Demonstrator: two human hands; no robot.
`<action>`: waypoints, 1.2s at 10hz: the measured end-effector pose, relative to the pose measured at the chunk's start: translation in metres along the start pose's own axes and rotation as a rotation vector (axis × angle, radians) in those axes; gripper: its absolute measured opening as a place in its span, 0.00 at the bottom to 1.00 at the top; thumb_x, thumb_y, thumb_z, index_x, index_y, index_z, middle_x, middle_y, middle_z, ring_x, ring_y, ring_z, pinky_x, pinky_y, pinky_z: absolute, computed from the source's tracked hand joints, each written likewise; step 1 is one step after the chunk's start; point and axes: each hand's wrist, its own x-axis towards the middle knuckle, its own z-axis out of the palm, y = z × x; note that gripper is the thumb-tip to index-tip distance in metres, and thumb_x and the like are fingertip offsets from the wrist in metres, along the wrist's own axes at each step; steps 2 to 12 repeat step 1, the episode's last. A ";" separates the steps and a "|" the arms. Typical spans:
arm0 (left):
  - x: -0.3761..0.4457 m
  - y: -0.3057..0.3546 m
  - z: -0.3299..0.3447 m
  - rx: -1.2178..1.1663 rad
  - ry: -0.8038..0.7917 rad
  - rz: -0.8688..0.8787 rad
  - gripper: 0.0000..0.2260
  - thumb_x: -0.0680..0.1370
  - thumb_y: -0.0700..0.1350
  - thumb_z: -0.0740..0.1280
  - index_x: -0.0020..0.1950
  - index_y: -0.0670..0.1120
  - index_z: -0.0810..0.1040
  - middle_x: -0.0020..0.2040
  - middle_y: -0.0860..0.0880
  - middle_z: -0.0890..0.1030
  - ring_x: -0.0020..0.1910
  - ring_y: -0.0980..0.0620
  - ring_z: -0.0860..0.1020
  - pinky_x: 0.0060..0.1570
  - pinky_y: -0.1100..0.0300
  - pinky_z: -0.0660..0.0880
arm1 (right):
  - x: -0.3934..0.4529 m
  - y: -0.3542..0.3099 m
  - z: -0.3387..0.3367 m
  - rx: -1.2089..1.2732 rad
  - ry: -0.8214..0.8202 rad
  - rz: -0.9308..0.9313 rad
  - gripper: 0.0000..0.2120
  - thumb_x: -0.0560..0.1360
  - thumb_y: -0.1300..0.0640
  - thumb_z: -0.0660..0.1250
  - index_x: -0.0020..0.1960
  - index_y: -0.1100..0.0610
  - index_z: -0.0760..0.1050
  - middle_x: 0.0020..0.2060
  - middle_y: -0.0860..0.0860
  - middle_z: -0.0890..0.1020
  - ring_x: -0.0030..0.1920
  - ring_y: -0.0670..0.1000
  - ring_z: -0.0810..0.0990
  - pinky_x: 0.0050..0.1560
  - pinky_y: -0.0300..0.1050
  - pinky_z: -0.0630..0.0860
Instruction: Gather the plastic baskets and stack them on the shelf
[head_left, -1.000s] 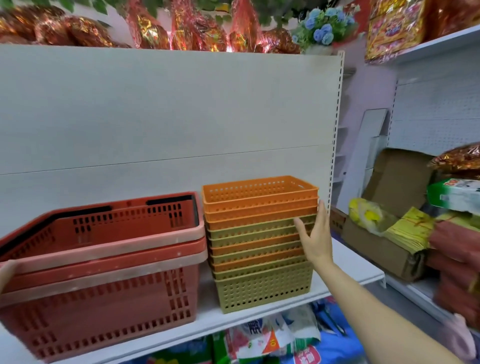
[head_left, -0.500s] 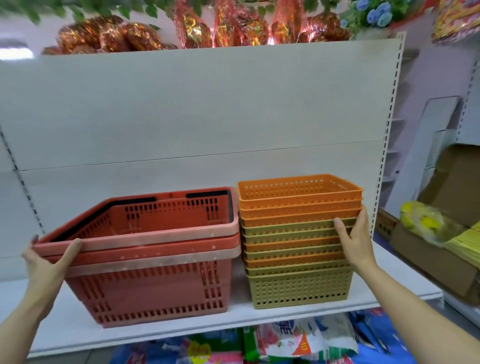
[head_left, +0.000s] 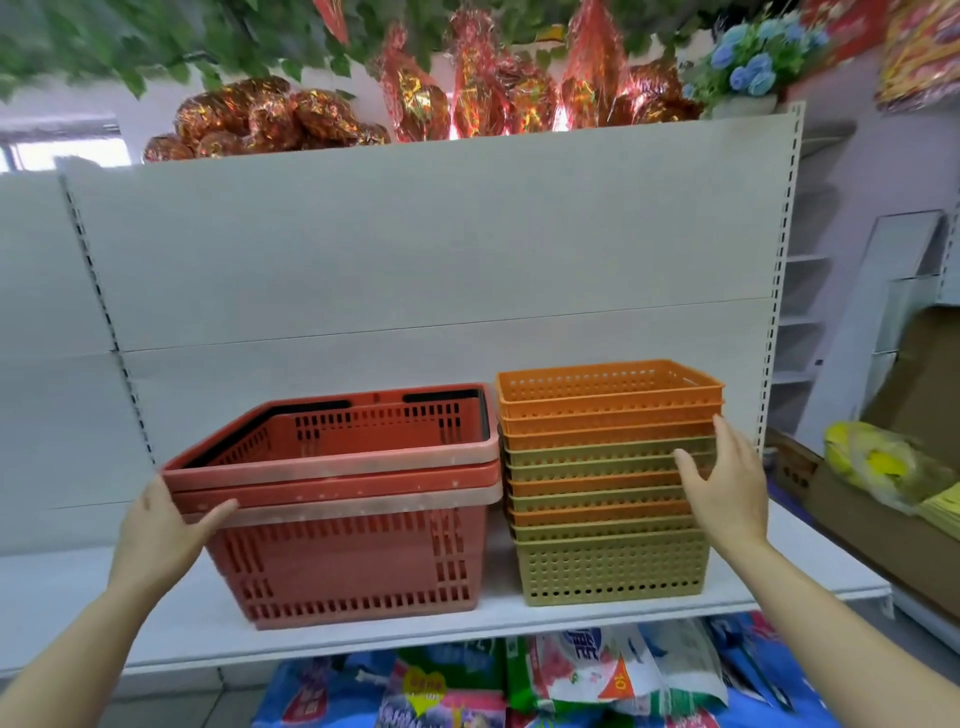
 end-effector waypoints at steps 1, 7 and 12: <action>-0.038 0.010 -0.018 0.164 -0.020 0.104 0.40 0.69 0.63 0.75 0.74 0.45 0.66 0.67 0.42 0.76 0.64 0.38 0.76 0.57 0.42 0.77 | -0.011 -0.002 -0.022 -0.143 -0.039 -0.046 0.22 0.77 0.50 0.63 0.69 0.56 0.68 0.62 0.55 0.78 0.62 0.57 0.75 0.61 0.57 0.73; -0.038 0.010 -0.018 0.164 -0.020 0.104 0.40 0.69 0.63 0.75 0.74 0.45 0.66 0.67 0.42 0.76 0.64 0.38 0.76 0.57 0.42 0.77 | -0.011 -0.002 -0.022 -0.143 -0.039 -0.046 0.22 0.77 0.50 0.63 0.69 0.56 0.68 0.62 0.55 0.78 0.62 0.57 0.75 0.61 0.57 0.73; -0.038 0.010 -0.018 0.164 -0.020 0.104 0.40 0.69 0.63 0.75 0.74 0.45 0.66 0.67 0.42 0.76 0.64 0.38 0.76 0.57 0.42 0.77 | -0.011 -0.002 -0.022 -0.143 -0.039 -0.046 0.22 0.77 0.50 0.63 0.69 0.56 0.68 0.62 0.55 0.78 0.62 0.57 0.75 0.61 0.57 0.73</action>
